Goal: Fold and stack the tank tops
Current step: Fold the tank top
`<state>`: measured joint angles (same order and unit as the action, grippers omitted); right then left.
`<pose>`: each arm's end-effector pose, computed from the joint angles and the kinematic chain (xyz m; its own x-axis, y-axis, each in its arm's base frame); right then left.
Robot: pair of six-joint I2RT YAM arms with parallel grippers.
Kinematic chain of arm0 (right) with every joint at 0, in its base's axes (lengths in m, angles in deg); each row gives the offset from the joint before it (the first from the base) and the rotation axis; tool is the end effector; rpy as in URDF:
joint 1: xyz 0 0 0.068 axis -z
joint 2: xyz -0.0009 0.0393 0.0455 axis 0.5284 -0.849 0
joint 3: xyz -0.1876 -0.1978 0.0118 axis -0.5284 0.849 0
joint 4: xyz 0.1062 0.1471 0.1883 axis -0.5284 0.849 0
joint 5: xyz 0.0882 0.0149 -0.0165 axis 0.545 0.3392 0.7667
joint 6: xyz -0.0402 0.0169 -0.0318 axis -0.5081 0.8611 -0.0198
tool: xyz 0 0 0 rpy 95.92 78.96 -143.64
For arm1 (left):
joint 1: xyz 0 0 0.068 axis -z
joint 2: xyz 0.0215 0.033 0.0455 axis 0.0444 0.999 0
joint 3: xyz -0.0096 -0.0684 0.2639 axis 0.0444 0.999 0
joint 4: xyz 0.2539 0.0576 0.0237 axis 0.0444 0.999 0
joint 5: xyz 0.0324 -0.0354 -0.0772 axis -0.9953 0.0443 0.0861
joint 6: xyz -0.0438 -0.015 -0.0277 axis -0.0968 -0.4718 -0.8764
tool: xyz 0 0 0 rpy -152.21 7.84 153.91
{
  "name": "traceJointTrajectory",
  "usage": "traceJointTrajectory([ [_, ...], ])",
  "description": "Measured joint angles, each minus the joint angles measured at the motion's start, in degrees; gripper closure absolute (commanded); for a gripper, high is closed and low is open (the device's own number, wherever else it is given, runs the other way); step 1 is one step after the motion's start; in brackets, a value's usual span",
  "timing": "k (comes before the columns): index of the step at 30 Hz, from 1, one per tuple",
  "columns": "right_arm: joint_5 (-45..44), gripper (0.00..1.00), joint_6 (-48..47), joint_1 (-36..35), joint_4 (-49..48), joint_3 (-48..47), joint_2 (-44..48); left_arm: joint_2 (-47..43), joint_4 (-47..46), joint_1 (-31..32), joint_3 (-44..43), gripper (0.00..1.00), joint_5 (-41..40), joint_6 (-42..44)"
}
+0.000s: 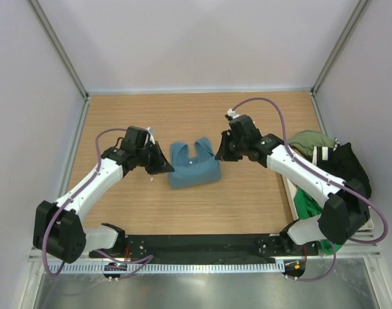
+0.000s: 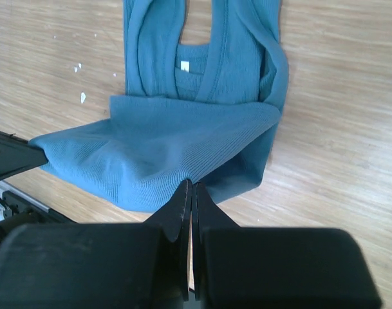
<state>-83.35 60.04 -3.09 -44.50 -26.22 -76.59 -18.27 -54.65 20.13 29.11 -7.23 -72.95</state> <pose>0.2431 0.1736 0.2850 -0.8232 0.0520 -0.5654 -0.2275 0.8822 0.4124 0.2251 -0.1079 0.2546 -0.9076 -0.3504 -0.2314 -0.1251 0.7517 -0.6475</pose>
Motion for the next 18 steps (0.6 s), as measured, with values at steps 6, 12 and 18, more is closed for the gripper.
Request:
traceJointTrajectory([
  [6, 0.55, 0.99, -0.87, 2.58, 0.55, -4.83, -5.05, 7.21, -1.42, -2.99, -3.04, 1.0, 2.56, 0.35],
  [12, 0.59, 0.99, -1.03, 3.69, 1.4, -7.63, -7.45, 10.03, -1.42, -4.72, -5.95, 1.0, 3.93, 0.37],
  [18, 0.59, 0.99, -1.66, 5.07, 1.9, -14.01, -12.79, 15.58, -2.75, -7.02, -10.49, 1.0, 5.18, 0.37],
])
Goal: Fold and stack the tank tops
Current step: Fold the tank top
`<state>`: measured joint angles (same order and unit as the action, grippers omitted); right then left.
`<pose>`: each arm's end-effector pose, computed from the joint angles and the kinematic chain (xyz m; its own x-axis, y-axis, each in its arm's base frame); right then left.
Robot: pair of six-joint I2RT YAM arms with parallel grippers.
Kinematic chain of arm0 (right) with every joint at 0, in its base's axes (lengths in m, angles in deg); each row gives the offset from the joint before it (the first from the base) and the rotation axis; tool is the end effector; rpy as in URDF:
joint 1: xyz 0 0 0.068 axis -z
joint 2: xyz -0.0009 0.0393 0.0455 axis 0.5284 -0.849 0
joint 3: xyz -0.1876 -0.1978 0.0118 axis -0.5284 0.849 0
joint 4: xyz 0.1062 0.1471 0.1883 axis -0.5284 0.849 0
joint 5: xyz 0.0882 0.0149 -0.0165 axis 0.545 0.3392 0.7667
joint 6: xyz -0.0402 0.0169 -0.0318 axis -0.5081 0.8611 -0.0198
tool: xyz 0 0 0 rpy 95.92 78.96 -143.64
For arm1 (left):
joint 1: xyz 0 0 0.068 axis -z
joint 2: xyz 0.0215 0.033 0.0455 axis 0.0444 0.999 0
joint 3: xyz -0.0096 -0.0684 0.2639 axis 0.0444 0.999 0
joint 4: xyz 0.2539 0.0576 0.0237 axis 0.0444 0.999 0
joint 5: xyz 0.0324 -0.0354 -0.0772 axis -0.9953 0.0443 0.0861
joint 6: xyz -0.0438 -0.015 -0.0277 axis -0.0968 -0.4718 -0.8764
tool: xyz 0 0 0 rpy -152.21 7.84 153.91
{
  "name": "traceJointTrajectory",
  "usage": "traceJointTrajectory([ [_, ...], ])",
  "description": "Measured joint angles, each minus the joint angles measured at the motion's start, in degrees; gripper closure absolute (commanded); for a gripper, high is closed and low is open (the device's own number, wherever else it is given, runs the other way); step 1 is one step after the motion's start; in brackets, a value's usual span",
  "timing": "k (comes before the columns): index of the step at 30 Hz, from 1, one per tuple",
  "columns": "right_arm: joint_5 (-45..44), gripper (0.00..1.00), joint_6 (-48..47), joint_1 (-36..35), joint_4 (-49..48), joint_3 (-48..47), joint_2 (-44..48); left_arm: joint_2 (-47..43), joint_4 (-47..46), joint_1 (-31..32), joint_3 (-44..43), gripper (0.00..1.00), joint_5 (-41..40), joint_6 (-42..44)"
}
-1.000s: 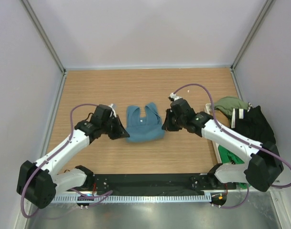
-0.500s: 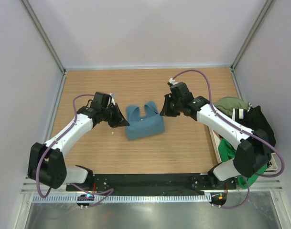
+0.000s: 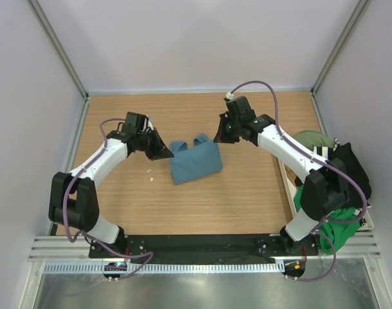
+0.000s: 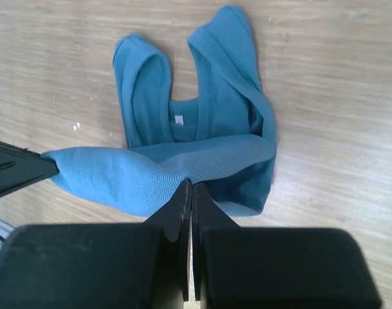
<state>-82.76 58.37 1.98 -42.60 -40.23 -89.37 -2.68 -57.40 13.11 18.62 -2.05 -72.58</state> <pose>0.3074 0.1806 0.2942 -0.8193 0.0928 -0.5658 -0.1733 0.9006 0.3986 0.2962 -0.0994 0.2455 -0.8950 -0.4169 -0.1588 -0.2095 0.7071 -0.6754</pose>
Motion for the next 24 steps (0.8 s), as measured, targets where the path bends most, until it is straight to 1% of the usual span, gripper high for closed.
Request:
traceJointTrajectory([
  [3, 0.2, 0.99, -0.61, 1.31, 0.28, -4.04, -3.61, 3.04, -0.26, -0.98, -1.46, 1.0, 0.63, -0.02],
  [6, 1.01, 0.99, -1.01, 3.37, 0.52, -9.79, -8.92, 7.89, -0.55, -2.51, -4.46, 1.0, 1.14, -0.22],
  [13, 5.31, 0.99, -1.75, 7.41, -1.62, -26.97, -25.73, 22.73, -2.99, -6.64, -17.31, 1.0, 2.6, -1.4],
  [15, 6.32, 0.92, -1.79, 7.93, -2.47, -31.91, -30.67, 26.14, -3.72, -7.37, -20.46, 0.9, 2.82, -1.99],
  [16, 6.64, 0.83, -1.75, 8.09, -3.41, -34.18, -33.11, 27.78, -3.85, -7.69, -21.94, 0.86, 2.75, -2.23],
  [17, 6.84, 0.54, -1.66, 8.2, -4.2, -35.6, -34.91, 29.22, -3.85, -7.93, -23.43, 0.68, 2.73, -2.49],
  [18, 7.08, 0.47, -0.92, 8.31, -4.96, -37.22, -37.0, 30.95, -3.93, -8.11, -25.24, 0.55, 2.71, -2.51],
  [20, 7.48, 0.41, -0.81, 8.44, -6.88, -39.17, -40.44, 34.75, -3.82, -8.31, -29.49, 0.34, 2.71, -3.08],
  [22, 7.34, 0.41, -0.61, 8.59, -7.41, -40.04, -42.75, 37.18, -4.07, -8.31, -31.87, 0.31, 2.36, -3.39],
  [24, 7.15, 0.41, -0.63, 8.68, -8.07, -38.69, -43.45, 37.59, -3.32, -8.28, -31.85, 0.3, 1.25, -3.26],
])
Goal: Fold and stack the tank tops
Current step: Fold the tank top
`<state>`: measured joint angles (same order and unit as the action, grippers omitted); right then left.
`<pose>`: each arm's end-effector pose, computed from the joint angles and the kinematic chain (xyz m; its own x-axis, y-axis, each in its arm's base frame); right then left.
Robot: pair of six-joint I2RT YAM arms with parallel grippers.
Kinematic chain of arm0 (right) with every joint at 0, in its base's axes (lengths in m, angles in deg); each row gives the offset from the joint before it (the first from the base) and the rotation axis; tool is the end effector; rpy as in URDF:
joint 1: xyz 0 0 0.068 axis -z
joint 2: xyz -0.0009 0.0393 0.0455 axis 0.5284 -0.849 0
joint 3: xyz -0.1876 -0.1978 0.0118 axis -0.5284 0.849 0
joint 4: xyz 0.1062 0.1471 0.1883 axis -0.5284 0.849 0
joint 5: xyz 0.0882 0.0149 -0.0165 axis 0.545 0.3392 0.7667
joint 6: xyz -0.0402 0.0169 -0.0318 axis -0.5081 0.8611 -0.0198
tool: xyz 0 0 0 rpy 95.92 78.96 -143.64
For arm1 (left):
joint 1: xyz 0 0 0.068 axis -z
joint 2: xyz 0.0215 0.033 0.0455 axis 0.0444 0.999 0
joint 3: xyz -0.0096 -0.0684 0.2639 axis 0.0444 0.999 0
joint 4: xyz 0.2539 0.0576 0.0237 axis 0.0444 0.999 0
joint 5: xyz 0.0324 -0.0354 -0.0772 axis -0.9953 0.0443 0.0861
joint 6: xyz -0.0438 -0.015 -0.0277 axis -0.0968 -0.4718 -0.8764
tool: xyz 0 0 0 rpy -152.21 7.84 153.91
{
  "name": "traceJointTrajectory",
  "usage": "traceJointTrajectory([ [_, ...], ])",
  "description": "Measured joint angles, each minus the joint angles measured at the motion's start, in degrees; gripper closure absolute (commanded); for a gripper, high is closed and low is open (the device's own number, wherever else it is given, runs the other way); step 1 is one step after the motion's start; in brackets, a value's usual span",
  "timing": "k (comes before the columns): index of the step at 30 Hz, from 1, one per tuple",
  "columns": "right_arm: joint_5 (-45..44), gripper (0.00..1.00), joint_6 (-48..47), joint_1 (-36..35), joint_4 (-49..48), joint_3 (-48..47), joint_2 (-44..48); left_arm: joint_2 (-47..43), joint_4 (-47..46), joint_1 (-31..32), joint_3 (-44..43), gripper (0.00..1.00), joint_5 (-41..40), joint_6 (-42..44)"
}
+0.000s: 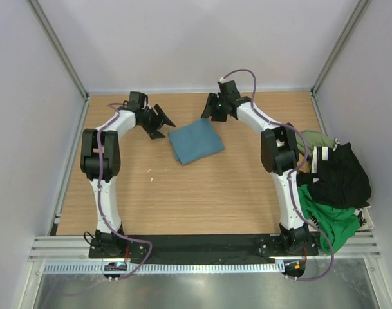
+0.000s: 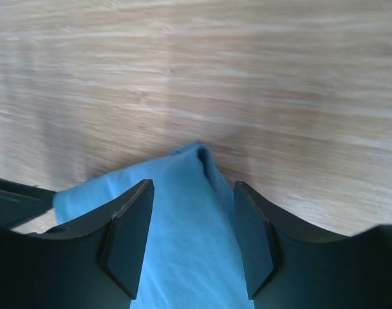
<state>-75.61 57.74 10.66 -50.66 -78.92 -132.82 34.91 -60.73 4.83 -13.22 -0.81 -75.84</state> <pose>0.4990 0.2021 0.1998 -0.8007 0.1931 -0.5670 -0.1328 0.8658 0.4824 0.4609 -0.0762 0.1754 -0.8183 -0.5696 -0.0773 -0.3777 0.6340 -0.6748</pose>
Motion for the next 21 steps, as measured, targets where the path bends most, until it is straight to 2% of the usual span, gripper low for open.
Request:
traceJointTrajectory([
  [4, -0.63, 0.41, -0.76, 0.09, -2.8, 6.67, 2.6, -2.19, 0.22, 0.04, 1.86, 0.3, -2.75, 0.68],
  [8, -1.53, 0.29, -2.49, 0.15, -3.39, 14.62, 8.13, -8.81, 0.57, 0.79, 7.45, 0.28, -5.99, 1.79],
  [11, -1.97, 0.28, -3.65, 0.15, -5.11, 19.76, 12.15, -13.44, -1.05, 2.38, 11.89, 0.27, -7.56, 1.84],
  [14, -1.73, 0.32, -4.55, 0.15, -6.75, 23.8, 14.56, -17.11, -4.11, 4.63, 17.84, 0.27, -8.39, 1.73],
  [17, -0.9, 0.38, -4.74, 0.15, -8.22, 26.73, 15.04, -18.34, -6.19, 6.54, 22.4, 0.32, -8.96, 1.53],
  [21, 0.61, 0.46, -4.68, 0.15, -8.85, 29.14, 15.04, -18.25, -7.08, 7.56, 24.46, 0.39, -9.4, 1.57],
])
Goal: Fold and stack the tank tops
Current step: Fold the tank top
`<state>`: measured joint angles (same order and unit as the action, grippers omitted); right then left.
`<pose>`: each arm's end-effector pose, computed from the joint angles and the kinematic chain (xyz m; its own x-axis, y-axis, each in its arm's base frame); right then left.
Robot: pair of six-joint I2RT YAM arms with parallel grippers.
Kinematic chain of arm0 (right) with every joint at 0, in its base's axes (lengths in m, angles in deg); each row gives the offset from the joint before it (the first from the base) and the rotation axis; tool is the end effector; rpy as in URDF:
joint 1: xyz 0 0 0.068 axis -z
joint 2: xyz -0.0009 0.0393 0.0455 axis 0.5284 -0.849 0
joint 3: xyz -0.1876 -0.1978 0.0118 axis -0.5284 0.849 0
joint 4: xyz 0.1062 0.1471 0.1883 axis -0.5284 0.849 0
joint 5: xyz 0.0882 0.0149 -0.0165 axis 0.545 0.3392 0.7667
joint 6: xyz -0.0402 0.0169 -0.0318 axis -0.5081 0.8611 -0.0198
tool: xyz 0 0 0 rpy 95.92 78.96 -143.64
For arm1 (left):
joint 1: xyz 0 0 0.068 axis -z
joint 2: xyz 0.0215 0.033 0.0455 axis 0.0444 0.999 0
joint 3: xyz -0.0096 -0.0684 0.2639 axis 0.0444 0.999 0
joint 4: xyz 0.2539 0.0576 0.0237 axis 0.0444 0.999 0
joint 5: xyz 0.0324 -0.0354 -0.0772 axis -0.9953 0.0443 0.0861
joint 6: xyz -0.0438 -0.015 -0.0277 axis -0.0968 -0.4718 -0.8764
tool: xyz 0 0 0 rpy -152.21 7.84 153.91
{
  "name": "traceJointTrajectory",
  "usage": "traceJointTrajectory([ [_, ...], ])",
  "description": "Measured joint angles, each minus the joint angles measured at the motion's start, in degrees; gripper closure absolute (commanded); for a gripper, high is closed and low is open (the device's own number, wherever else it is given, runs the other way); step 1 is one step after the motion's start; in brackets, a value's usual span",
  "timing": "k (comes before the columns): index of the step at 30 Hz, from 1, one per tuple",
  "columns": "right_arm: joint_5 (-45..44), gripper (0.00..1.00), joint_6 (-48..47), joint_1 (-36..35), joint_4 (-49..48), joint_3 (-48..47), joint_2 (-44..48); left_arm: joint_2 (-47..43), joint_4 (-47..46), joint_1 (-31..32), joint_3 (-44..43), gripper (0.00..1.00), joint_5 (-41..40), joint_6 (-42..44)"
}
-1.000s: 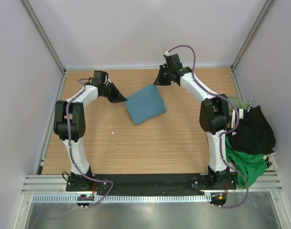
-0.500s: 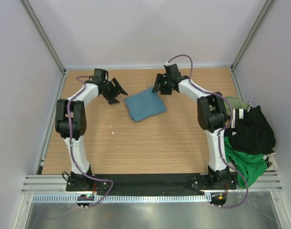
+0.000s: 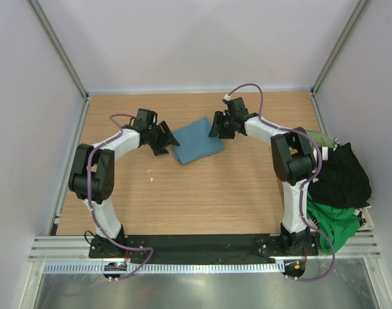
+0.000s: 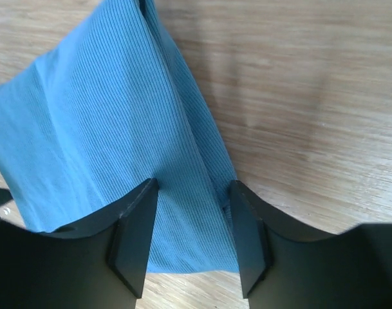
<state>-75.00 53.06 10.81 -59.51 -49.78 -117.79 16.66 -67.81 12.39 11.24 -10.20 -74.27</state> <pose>0.4291 0.1740 0.1748 -0.8382 0.1031 -0.5355 -0.1638 0.8891 0.4275 0.3683 -0.1097 0.1833 -0.8427 -0.5005 -0.1983 -0.3020 0.7444 -0.5955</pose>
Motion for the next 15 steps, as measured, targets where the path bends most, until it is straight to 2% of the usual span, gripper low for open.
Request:
traceJointTrajectory([
  [2, 0.66, 0.6, 0.04, 0.0, -0.85, 1.09, 0.0, 0.22, -1.05, -0.04, -0.09, 0.41, -0.28, -0.09],
  [3, 0.92, 0.85, 0.11, 0.0, -1.18, 1.49, 0.0, 0.44, -1.49, -0.07, -0.22, 0.48, -0.37, -0.02],
  [8, 2.27, 0.89, 2.84, 0.0, -5.03, 6.6, 0.87, 4.39, -3.26, -0.07, -2.56, 0.53, -0.96, -0.09],
  [11, 3.5, 0.88, 5.27, 0.09, -7.67, 11.89, 3.3, 5.29, -3.5, -0.07, -2.82, 0.53, -1.27, -0.04],
  [12, 3.58, 0.86, 5.88, 0.09, -8.39, 14.03, 4.83, 5.29, -3.54, -0.07, -2.82, 0.53, -1.36, -0.02],
  [15, 3.67, 0.68, 6.99, 0.04, -8.13, 19.28, 9.29, 5.27, -3.69, -0.07, -2.89, 0.49, -1.6, 0.0],
])
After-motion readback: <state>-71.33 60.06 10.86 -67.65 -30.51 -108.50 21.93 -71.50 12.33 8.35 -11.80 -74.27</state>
